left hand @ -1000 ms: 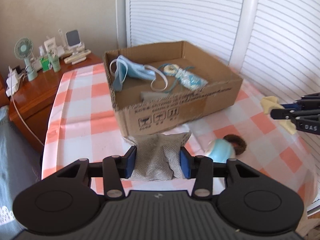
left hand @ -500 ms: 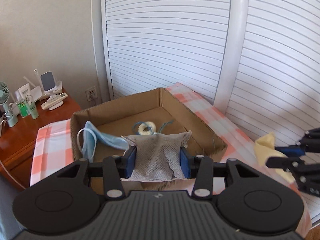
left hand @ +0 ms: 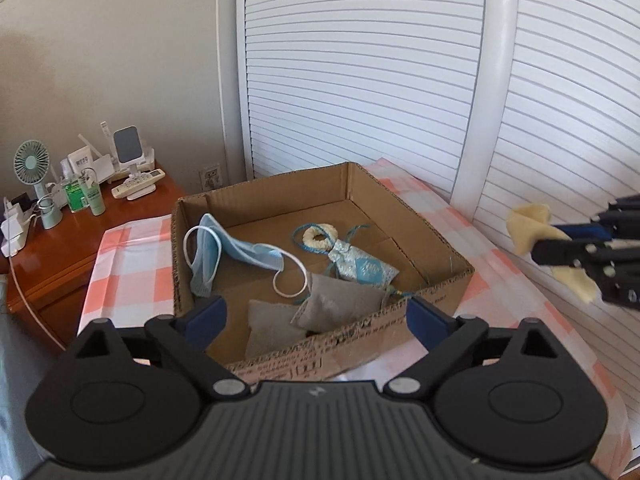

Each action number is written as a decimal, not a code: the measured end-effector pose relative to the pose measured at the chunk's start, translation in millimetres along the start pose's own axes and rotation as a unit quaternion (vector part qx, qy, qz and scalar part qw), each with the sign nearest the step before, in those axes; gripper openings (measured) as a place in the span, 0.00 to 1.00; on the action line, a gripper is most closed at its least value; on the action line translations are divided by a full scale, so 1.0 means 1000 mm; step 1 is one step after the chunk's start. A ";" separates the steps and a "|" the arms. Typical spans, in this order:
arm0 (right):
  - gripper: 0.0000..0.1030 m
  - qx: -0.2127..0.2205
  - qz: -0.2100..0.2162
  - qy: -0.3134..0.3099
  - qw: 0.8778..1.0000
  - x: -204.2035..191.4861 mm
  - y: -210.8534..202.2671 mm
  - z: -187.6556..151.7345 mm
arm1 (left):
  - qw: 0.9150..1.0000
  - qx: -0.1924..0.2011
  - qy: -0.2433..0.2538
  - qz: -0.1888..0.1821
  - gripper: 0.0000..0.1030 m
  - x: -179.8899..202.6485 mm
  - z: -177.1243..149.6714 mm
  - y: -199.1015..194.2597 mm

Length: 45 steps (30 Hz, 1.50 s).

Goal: Organize soft objects
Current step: 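Carry the grey pouch and yellow cloth over the box with both grippers, then open both grippers to drop the pouch and cloth into the box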

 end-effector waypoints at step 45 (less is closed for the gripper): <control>0.99 -0.051 0.005 0.025 0.998 0.024 0.202 0.132 | 0.997 0.008 -0.034 0.074 0.99 -0.081 -0.069 -0.028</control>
Point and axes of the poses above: each gripper's, at about its wrist camera, not at the fingertips, and y roughly the way its jaws point, x to its right, z to its top, the point moved 1 cm from there along y, roughly the way its jaws point, and after that the axes turned 13 degrees about -y, right-handed, at the moved point
